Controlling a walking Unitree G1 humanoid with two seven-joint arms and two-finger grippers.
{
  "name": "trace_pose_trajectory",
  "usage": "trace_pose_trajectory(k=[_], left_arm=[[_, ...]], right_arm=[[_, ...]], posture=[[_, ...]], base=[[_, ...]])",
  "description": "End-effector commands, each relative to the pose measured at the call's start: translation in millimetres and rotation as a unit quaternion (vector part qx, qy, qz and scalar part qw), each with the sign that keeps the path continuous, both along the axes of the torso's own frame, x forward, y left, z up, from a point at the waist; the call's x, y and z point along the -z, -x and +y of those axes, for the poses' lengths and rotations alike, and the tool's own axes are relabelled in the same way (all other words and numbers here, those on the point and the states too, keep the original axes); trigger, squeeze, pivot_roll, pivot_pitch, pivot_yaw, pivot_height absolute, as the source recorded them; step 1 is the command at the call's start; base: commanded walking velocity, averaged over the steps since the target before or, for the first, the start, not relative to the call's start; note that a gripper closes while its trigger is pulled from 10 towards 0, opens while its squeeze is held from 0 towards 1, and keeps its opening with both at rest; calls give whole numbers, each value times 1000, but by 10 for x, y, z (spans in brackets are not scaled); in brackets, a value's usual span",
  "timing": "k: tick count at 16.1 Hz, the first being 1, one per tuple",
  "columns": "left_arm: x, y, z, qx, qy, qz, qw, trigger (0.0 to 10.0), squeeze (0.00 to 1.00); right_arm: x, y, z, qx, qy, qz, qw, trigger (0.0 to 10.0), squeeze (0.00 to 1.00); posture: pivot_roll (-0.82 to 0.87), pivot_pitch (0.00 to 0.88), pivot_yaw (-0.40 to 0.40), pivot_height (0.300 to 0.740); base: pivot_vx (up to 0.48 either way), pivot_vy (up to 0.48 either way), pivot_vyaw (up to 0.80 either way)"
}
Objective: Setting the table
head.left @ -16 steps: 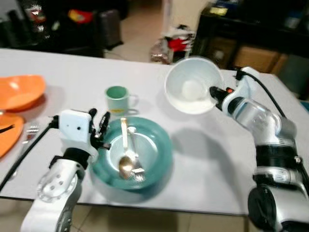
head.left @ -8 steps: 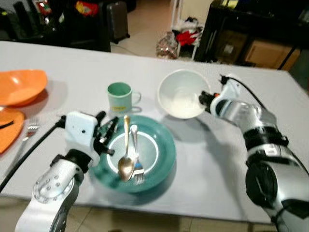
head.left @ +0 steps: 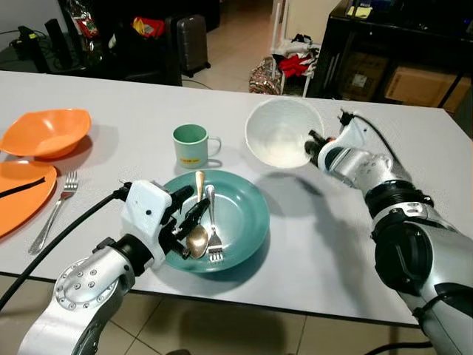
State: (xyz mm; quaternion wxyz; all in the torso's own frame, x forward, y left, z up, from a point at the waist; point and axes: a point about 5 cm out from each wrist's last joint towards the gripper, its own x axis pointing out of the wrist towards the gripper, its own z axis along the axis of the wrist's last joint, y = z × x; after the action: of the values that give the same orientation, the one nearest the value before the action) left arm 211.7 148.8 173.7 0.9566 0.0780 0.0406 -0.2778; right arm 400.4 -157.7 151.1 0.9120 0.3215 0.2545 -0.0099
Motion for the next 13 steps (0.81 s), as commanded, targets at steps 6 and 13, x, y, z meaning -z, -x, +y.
trace_pose_trajectory(k=[6,13], left_arm=[[-24,132,-59,25,-5,13,1000,10000,0],[5,191,-89,24,-9,25,999,10000,0]], right_arm=[[-93,-50,194,9,-31,0,999,10000,0],[0,-4,415,-15,-39,32,999,10000,275]], posture=[[85,52,-39,740],[96,67,-59,740]], base=[[0,0,0],[0,0,0]])
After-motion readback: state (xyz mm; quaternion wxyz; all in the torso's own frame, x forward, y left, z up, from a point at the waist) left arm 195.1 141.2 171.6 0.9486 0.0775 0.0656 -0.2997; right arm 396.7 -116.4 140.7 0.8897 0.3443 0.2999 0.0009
